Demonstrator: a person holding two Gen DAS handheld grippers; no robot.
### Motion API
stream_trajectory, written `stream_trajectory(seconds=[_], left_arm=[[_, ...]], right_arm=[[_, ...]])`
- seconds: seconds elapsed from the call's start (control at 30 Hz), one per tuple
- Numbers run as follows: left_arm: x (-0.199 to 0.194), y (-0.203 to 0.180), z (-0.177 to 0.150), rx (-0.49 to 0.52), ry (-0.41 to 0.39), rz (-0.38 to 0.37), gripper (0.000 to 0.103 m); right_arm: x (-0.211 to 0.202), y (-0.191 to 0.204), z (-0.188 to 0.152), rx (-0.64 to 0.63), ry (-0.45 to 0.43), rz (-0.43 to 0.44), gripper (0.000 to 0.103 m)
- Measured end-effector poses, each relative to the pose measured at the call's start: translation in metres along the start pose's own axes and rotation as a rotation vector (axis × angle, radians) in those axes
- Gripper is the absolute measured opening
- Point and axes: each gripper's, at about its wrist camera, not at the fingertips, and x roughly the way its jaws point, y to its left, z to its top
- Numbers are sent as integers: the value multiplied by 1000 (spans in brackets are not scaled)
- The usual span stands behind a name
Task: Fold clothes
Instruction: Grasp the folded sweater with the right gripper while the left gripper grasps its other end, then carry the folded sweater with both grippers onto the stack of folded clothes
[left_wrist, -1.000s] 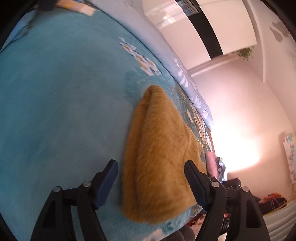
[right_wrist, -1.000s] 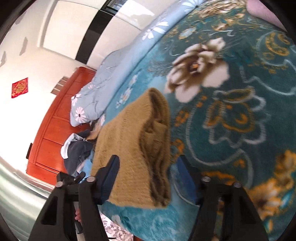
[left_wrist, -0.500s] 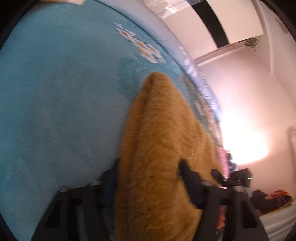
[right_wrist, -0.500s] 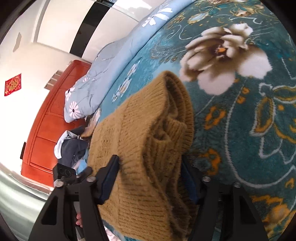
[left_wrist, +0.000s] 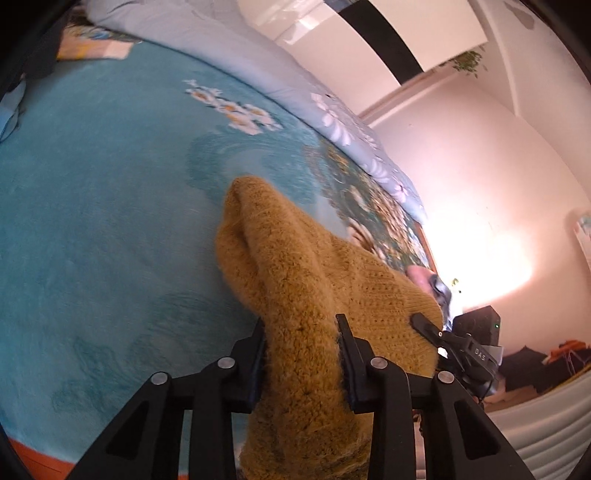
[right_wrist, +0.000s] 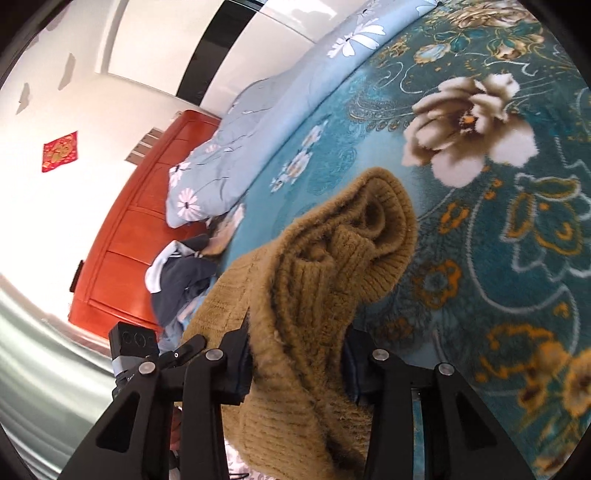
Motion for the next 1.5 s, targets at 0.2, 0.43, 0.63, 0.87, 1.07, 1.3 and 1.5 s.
stream_trajectory(seconds=[0.2,0.43,0.63,0.87,1.07,1.3,1.5], left_arm=[[29,-75,15,167,25,-32,35],[86,-192,41,383,73,-87,35],[161,-286,61,436,95,-238,35],[278,-374,45,528,145,-384,35],[373,-361,-5,433,302,-414,35],[388,-325,-14,384,360,-418,38],[330,-334,12,524,159,-335,42]], right_arm=[[-53,-2,7,-46,-66,11,41],[-145,-22,35,-81,-204,9,40],[-245,-25,84,-187,-330,-152,41],[-346,-68,141,-217,-380,-371,41],[-389,-133,173,-202,-344,-534,43],[-386,-233,156,-7,-383,-443,55],[-414,-206,145,-24,-468,-547,56]])
